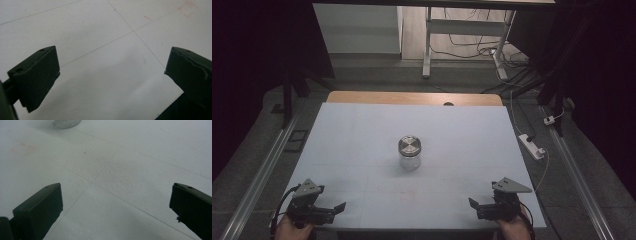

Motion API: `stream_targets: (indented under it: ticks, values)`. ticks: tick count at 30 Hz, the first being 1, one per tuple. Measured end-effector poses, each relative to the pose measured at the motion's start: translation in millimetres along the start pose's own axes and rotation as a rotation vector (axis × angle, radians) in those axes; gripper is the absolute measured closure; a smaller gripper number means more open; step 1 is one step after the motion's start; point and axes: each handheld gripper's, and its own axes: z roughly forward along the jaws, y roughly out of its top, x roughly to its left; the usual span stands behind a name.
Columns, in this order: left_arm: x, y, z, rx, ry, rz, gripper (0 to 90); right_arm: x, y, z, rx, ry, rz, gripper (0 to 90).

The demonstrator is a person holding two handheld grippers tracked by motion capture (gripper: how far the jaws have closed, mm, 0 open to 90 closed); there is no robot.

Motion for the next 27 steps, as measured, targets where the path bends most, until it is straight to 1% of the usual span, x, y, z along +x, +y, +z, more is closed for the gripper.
stream_targets:
  ticks: [1,2,3,6,10,13,17,23,27]
  values:
    - [0.0,0.0,0.0,0.0,0.0,0.0,0.0,0.0,0.0,0.0,0.0,0.0,0.0,0.0]
    - [-0.7,0.3,0.2,-0.003,0.003,0.005,0.0,-1.1,0.0,-0.3,-0.001,0.02,0.027,0.0]
    - [-0.8,0.4,0.3,-0.002,0.002,0.009,0.0,-1.4,0.0,-0.2,0.003,0.033,0.037,0.0]
    - [-0.2,0.6,0.6,0.0,-0.003,0.007,0.0,-1.3,0.0,0.1,0.005,0.042,0.045,0.0]
    - [1.7,0.5,0.2,-0.007,-0.016,0.002,0.0,-1.9,-0.1,0.4,0.009,0.041,0.048,0.0]
    - [2.3,0.7,0.9,0.0,-0.022,0.0,0.0,-1.9,0.0,0.7,0.013,0.035,0.051,0.0]
    - [3.0,1.1,1.6,0.007,-0.029,0.003,0.0,-2.1,0.0,0.6,0.011,0.04,0.05,0.0]
    - [4.4,0.6,0.0,-0.009,-0.038,-0.009,0.0,-1.9,0.2,1.0,0.015,0.048,0.047,0.0]
    - [4.1,1.8,-1.2,-0.019,-0.035,-0.006,0.0,-2.4,0.2,0.9,0.014,0.052,0.05,0.0]
